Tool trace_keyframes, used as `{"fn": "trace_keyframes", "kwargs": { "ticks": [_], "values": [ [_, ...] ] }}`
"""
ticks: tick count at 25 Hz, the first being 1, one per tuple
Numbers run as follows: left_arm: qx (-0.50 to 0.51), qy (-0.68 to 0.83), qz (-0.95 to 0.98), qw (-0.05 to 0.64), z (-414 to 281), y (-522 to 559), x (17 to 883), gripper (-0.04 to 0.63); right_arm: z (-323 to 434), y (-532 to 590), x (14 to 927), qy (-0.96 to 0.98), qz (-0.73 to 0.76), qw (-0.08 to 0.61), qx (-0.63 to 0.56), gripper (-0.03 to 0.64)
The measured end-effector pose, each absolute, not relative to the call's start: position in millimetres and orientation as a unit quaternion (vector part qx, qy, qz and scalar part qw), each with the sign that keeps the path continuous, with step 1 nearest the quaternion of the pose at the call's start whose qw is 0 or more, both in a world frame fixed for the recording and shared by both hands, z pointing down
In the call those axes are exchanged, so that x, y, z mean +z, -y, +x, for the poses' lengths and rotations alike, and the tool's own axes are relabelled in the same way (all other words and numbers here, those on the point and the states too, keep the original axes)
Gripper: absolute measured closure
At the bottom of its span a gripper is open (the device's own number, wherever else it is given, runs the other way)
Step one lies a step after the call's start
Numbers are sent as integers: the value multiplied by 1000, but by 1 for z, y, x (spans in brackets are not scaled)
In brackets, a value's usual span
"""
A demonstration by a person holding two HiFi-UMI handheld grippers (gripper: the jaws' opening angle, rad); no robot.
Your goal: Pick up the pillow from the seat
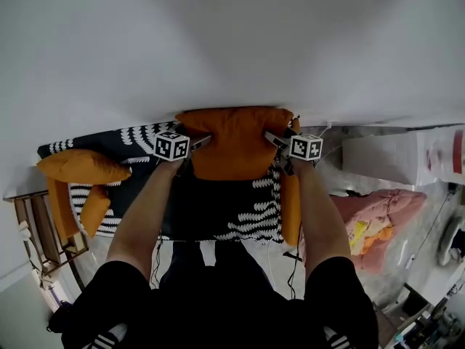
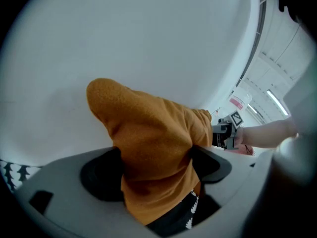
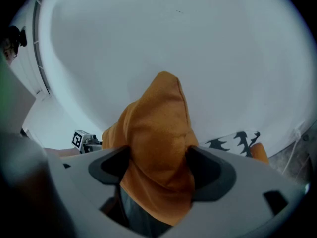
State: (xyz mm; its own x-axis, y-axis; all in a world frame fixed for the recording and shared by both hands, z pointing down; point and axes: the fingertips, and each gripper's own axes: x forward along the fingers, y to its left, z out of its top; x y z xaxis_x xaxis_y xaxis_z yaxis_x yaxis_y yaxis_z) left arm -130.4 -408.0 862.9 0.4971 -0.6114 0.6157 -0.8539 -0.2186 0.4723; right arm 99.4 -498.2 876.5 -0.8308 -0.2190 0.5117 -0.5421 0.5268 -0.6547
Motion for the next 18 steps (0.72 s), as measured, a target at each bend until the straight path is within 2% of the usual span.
{"fn": "trace_keyframes", "kwargs": {
  "ticks": [7,18],
  "values": [
    [141,471,772,404,-126,403,857,212,100,491,871,855,224,188,429,274],
    [147,455,780,404,-123,387,842,244,101,467,848,856,228,180,428,326]
  ]
}}
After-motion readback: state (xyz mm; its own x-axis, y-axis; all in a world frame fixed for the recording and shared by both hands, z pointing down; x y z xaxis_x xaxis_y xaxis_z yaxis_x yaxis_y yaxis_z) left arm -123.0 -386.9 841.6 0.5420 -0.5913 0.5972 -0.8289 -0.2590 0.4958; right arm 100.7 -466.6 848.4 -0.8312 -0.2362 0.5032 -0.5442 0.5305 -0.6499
